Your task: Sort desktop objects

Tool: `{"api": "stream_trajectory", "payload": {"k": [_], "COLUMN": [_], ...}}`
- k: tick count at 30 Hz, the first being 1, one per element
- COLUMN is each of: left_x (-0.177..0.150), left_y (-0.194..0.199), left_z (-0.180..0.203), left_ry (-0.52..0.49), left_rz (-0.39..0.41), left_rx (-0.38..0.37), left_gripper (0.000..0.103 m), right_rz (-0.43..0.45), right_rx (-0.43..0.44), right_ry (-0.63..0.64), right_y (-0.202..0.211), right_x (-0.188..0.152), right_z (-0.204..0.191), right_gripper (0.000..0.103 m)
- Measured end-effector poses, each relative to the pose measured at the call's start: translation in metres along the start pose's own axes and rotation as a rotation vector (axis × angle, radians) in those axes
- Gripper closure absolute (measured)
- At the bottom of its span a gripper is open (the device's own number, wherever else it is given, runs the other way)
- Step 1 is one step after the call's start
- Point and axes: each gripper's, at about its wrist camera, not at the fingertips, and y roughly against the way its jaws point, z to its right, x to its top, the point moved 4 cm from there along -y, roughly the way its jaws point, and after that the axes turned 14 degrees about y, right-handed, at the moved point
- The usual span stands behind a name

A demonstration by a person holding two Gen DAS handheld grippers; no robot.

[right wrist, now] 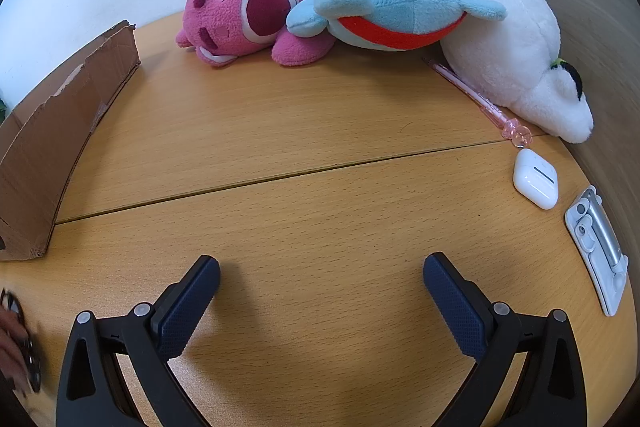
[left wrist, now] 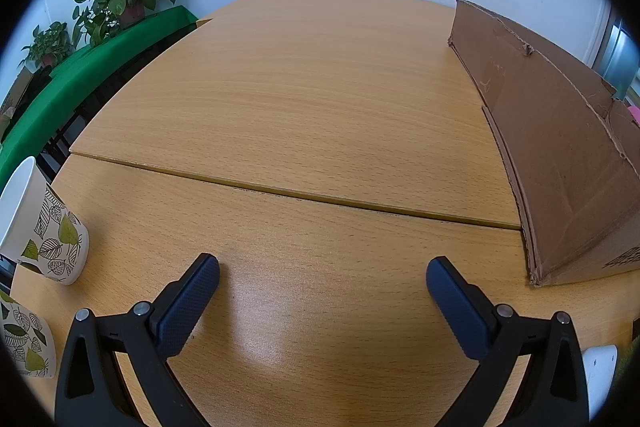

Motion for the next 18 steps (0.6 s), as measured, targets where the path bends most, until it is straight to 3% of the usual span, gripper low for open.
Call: {"api": "stream_trajectory", "payload": {"k": [18], "left_x": [0.0028], "left_y": [-0.0039], "left_z": [-0.0001], "left_ry": [-0.018], "left_rz": [-0.005], "left_rx": [-0.012], "left_gripper": [0.0], "right_rz": [0.0], "right_rx": [-0.001], "right_ry": [-0.001], "right_y": [-0.0007], "right_x": [0.0009], "right_z": [0.0], "right_gripper": [0.0]}}
